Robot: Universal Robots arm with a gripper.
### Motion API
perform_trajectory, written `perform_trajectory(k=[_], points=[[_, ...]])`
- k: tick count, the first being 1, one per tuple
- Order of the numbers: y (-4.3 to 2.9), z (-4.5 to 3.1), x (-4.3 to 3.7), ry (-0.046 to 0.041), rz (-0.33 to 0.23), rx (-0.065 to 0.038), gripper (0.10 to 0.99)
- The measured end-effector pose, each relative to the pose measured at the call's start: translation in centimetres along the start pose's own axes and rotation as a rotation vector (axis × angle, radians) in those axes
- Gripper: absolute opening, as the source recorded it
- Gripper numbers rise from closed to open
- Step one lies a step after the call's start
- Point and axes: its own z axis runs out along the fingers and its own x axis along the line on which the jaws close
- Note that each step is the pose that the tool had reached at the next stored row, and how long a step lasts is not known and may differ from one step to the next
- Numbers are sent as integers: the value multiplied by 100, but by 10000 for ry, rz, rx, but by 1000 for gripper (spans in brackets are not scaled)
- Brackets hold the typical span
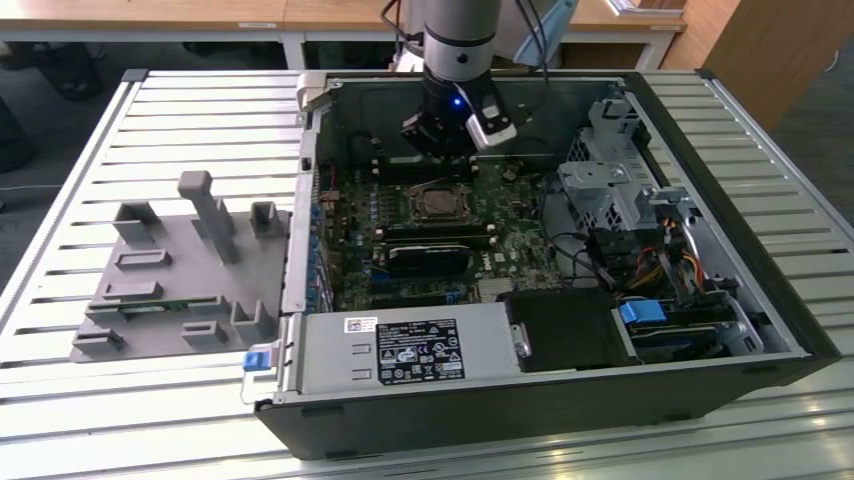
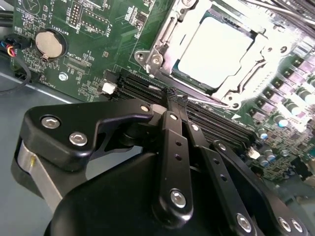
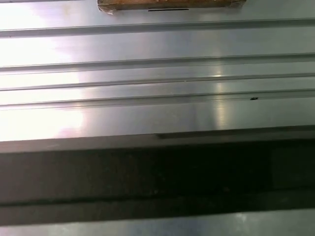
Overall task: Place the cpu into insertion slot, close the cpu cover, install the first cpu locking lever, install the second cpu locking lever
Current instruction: 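Install the first cpu locking lever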
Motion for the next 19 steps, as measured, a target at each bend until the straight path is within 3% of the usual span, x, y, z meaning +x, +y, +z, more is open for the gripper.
perform_trajectory(k=[11,19], points=[[3,72,-33,12,0,23,106],[3,109,-45,15,-3,116,106]])
